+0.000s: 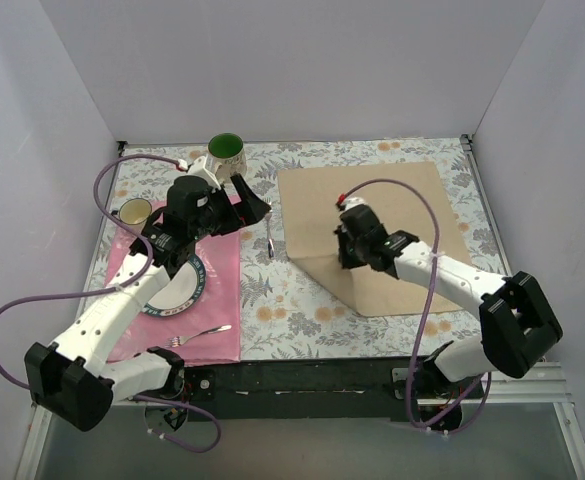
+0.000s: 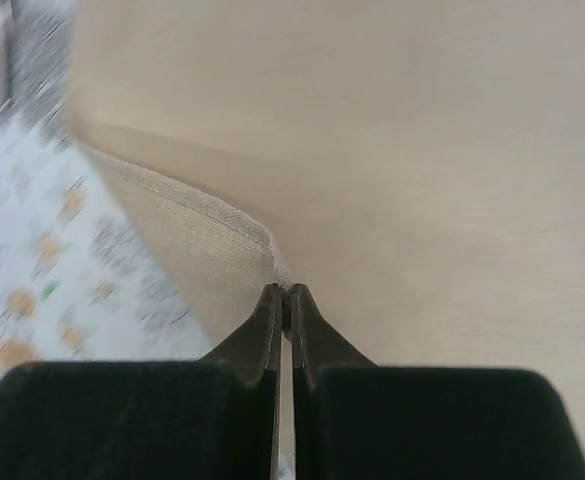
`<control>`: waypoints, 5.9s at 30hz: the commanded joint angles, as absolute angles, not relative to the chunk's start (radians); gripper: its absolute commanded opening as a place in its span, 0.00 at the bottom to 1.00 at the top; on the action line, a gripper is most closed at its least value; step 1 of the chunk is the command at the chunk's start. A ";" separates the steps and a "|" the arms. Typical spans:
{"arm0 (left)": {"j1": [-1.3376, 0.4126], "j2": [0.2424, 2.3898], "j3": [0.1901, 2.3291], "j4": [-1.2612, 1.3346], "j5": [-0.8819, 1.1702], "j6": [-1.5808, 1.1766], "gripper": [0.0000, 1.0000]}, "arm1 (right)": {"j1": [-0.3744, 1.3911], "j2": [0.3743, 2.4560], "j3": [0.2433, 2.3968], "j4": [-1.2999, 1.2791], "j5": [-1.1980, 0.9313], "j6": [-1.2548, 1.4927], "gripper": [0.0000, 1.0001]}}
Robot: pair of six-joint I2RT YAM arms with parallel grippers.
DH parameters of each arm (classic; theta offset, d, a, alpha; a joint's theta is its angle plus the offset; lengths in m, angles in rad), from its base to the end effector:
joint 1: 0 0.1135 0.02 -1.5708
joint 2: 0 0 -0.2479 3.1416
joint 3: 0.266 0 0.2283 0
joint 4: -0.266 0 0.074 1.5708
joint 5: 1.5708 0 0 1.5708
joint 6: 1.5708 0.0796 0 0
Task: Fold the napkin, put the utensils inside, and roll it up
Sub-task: Fold the napkin
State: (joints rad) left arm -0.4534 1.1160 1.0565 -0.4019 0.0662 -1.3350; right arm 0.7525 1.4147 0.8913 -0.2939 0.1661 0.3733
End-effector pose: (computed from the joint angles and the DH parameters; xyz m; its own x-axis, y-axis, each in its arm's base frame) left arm 0.2422 -0.1238 0.3147 -0.5703 -0.8014 -0.1806 -0.2746 0.3931 -0.8775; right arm 0.2328 0.1999 0.1890 -0.7114 -0.1734 -0.6810 -0.3566 0.9241 0.1372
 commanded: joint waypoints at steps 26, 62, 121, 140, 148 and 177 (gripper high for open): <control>-0.474 1.486 1.167 -0.380 0.279 -1.318 0.96 | 0.055 2.066 1.611 -0.032 0.288 -0.104 0.01; -0.474 1.611 1.318 -0.402 0.311 -1.304 0.98 | -0.035 2.367 2.033 -0.118 0.156 -0.089 0.01; -0.445 2.594 2.189 -0.096 -0.020 -1.171 0.21 | -0.029 1.635 1.082 -0.414 0.273 0.403 0.57; -0.433 2.517 2.175 -0.038 -0.002 -1.086 0.31 | -0.247 1.399 0.839 -0.439 0.291 0.471 0.55; -0.374 2.612 2.195 0.020 0.084 -1.232 0.28 | -0.405 1.382 0.704 -0.371 0.292 0.486 0.50; -0.388 2.568 2.152 -0.044 0.077 -1.189 0.19 | -0.451 1.332 0.698 -0.373 0.403 0.439 0.32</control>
State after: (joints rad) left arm -0.3870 2.6186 2.1788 -0.0006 0.0879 -1.1725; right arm -0.4507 1.3262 0.6868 -0.3889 0.3382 0.4431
